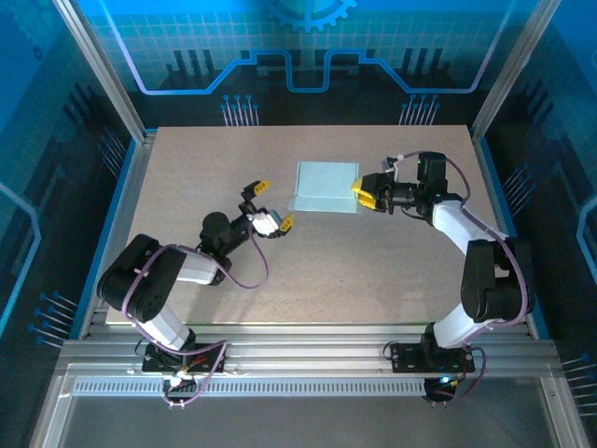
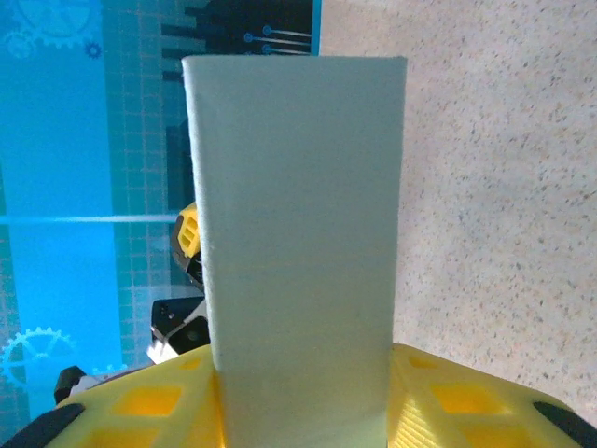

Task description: Fold the paper box

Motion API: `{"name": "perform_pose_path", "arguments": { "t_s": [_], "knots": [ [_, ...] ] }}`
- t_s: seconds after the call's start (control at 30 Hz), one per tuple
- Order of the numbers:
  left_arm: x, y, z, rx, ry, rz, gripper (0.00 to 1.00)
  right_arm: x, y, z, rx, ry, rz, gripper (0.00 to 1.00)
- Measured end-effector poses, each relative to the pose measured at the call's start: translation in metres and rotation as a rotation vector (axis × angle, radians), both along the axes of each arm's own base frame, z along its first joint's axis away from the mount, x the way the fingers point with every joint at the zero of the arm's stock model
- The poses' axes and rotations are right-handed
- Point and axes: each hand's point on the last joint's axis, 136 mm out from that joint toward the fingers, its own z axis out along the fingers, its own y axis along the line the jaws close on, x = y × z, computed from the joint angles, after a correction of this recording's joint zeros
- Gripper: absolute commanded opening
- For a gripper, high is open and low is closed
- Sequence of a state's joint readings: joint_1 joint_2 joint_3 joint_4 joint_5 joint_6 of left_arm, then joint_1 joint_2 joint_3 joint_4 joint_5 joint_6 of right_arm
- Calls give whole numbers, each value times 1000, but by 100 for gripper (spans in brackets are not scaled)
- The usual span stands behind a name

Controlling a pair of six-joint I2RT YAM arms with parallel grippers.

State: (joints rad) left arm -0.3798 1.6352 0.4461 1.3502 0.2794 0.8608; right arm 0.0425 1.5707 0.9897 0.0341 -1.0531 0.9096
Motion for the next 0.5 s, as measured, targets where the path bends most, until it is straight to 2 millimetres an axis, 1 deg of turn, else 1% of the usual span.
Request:
{"name": "perform_pose_path", "arguments": {
  "t_s": [0.13,0.27,0.37,0.5],
  "knots": [
    [-3,-8,1,155,-148,44,98,-12,2,3,1,7,39,43],
    [-6,-14,4,265,-257,63,96,-21,3,4,-2,19,72,42],
    [-11,-20,10,300,-314,54,95,-25,3,6,-3,22,94,42],
    [-18,-29,14,332,-367,36,89,-31,4,7,-1,28,116,43]
  ]
}}
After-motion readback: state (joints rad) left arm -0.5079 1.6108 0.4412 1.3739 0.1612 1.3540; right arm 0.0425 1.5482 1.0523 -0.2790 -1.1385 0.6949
